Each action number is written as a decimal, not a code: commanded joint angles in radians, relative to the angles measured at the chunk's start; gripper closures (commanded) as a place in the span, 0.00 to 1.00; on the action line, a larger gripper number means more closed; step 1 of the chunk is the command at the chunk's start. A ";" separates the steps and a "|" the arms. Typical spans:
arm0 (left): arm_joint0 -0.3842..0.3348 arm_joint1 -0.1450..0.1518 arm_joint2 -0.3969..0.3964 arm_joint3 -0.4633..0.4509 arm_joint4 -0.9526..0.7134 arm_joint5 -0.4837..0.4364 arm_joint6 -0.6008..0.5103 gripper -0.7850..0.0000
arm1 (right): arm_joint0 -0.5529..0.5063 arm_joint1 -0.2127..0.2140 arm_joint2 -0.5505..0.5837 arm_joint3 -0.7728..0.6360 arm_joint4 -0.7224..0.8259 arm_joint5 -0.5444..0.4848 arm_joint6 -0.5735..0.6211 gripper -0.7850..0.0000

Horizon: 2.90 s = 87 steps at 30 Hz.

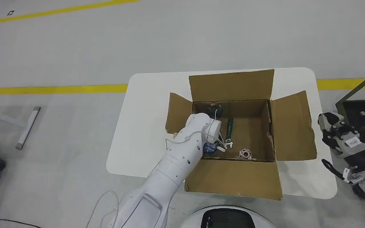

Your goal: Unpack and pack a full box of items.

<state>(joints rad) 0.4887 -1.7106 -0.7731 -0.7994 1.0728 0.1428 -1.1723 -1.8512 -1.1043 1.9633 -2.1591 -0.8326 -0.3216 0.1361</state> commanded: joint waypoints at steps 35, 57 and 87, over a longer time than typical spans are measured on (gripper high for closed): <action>0.230 0.149 -0.495 -1.159 0.209 -0.103 -0.364 1.00 | 0.033 -0.008 -0.022 -0.028 -0.002 -0.047 0.054 1.00; 0.420 0.196 -0.636 -0.793 0.452 -0.174 -0.301 1.00 | 0.051 -0.011 -0.043 -0.007 -0.023 -0.045 0.070 1.00; 0.352 0.189 -0.555 -0.602 0.359 -0.098 -0.261 0.00 | 0.109 -0.007 -0.063 -0.094 0.050 -0.057 0.215 1.00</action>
<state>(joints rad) 0.8402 -1.5220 -1.3262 -1.3919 1.4342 0.0437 -1.4338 -1.7504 -1.1128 1.9091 -2.2453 -0.8432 -0.3782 0.3148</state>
